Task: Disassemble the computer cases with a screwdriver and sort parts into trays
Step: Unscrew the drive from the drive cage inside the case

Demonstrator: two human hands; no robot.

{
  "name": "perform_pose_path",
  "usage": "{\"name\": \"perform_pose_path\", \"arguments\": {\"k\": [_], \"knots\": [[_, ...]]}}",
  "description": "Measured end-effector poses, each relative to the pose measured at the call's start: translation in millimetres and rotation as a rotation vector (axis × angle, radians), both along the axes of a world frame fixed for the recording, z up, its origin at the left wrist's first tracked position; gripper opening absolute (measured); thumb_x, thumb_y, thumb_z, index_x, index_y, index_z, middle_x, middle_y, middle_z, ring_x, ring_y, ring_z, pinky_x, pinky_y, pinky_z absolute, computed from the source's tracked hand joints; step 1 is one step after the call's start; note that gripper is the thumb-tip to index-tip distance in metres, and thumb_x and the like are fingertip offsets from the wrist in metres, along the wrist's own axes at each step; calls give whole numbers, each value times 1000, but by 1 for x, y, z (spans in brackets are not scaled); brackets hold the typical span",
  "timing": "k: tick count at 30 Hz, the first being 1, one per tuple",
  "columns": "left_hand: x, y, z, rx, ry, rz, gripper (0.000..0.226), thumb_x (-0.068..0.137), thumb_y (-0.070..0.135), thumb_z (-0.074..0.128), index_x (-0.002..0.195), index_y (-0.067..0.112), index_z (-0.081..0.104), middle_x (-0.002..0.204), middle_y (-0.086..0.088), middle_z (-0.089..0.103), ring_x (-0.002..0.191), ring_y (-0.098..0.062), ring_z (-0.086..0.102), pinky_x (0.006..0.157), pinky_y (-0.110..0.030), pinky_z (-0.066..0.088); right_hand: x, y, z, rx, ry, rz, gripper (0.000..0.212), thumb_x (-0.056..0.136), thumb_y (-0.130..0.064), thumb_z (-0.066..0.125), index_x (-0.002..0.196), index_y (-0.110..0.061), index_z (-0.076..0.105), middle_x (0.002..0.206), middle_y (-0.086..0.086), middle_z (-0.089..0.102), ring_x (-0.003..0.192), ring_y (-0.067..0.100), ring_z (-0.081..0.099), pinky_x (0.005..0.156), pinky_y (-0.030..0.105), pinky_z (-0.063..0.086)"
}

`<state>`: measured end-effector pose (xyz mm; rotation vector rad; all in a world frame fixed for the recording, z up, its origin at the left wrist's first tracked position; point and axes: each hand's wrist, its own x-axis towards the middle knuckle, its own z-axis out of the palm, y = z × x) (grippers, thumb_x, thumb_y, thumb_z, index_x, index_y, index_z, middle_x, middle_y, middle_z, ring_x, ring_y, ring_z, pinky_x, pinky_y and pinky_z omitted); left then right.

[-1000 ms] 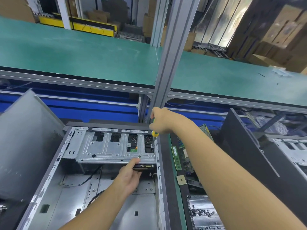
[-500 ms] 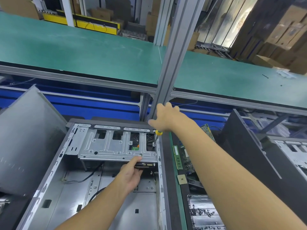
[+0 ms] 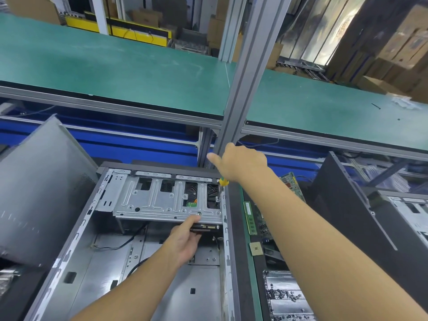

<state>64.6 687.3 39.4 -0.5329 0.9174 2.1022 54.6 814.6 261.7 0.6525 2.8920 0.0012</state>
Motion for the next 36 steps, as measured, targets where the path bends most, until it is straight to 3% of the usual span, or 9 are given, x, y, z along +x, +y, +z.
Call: {"name": "perform_pose_path", "arguments": {"k": [3,8,13,18,20,22,26,31,36], "knots": [[0,0,1,-11,-1,5,17,89,1,65,105,-3,65,100,-18,75,87,-24,73,92,-32,50,0,-1,-2,201,-48,75,42,107,-30,34,147,-17,36,107,12,49,86,32,42,59,40,35],[1,0,2,-9,1,-1,15,89,1,64,104,-1,65,98,-17,75,90,-24,71,95,-32,48,-6,4,7,-155,-109,42,21,94,-8,50,114,-2,51,116,15,54,83,27,52,60,34,41],[1,-1,5,-28,4,-23,8,90,2,64,98,1,66,92,-14,76,84,-22,72,82,-30,48,-2,3,7,-95,-95,-15,48,101,-45,45,135,-10,42,128,16,47,106,38,58,73,40,47],[1,-1,5,-29,10,-15,9,89,1,64,98,0,66,92,-15,75,89,-25,69,93,-32,47,-4,6,3,-53,-38,60,25,100,-9,41,122,-1,50,105,14,46,89,34,51,55,31,33],[1,0,5,-11,6,-7,11,90,0,64,100,-2,66,94,-17,75,88,-26,71,88,-31,50,-4,5,9,-164,-83,54,30,94,-4,45,123,-7,49,117,15,47,99,36,52,67,36,42],[2,-1,6,5,4,-1,11,90,0,63,100,-4,66,96,-18,75,87,-26,72,86,-31,51,-4,3,15,-229,-121,50,30,92,-9,49,122,-11,50,127,13,44,105,37,54,79,42,48],[2,-2,8,-3,4,-5,12,90,0,64,101,-4,66,96,-19,75,87,-25,72,85,-31,50,-5,3,6,-166,-48,-25,38,104,-41,40,122,-8,42,111,17,58,78,31,58,61,34,46],[3,-3,11,-1,8,-14,10,91,-1,63,99,-5,66,95,-19,74,84,-25,73,79,-29,50,-6,4,1,-96,31,33,19,96,-9,47,114,-6,50,117,15,57,91,35,55,70,40,45],[2,-3,12,2,2,-11,14,91,-1,63,103,-6,65,98,-20,74,89,-27,71,81,-30,51,-9,6,1,-184,-2,60,24,94,-24,51,115,-10,51,118,11,50,98,35,55,73,40,44]]}}
